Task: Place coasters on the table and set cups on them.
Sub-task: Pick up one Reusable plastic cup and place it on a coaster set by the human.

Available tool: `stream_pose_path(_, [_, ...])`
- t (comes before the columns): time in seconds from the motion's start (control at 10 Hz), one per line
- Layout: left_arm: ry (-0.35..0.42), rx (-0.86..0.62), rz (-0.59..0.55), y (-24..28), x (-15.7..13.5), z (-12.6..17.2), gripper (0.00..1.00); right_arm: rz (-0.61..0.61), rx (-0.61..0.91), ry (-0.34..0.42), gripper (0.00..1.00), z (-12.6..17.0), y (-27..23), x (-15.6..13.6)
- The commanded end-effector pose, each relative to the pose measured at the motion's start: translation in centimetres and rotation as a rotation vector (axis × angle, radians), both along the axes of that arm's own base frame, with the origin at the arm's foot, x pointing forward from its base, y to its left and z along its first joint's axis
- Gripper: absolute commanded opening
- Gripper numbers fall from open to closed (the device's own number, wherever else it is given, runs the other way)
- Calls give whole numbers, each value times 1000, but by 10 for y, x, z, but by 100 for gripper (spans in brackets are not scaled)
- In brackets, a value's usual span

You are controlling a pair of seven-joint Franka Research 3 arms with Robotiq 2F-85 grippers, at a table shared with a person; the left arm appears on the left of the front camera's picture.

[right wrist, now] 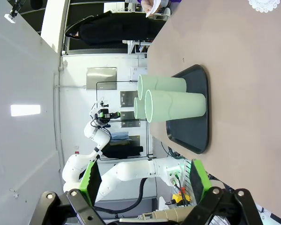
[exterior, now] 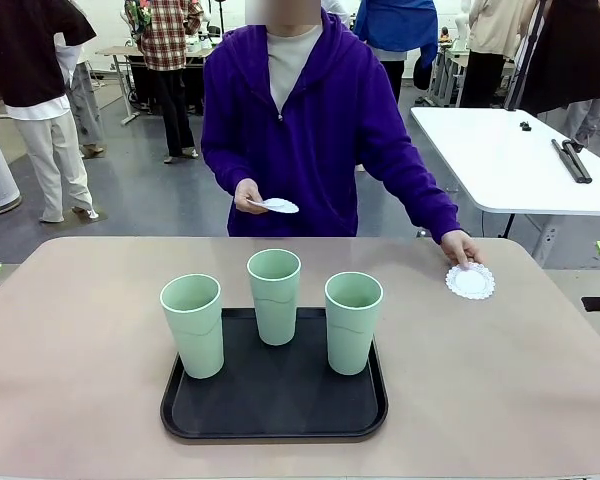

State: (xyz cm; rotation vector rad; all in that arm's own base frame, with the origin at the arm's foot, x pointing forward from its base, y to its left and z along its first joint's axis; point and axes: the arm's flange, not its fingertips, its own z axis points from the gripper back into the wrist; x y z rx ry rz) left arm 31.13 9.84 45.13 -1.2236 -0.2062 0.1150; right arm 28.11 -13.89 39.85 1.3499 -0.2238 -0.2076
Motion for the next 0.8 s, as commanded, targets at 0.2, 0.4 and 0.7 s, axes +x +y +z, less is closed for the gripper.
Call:
stream_pose_path(0.2, [-16,-15,-2,3,-1,0,100,-3,2,-2,100,0,-1,0])
stream_pose_path(0.4, [-16,-15,-2,3,-1,0,100,-3,2,-2,100,0,-1,0])
stream_pose_path(0.7, [-16,-15,-2,3,-1,0,100,-3,2,-2,100,0,-1,0])
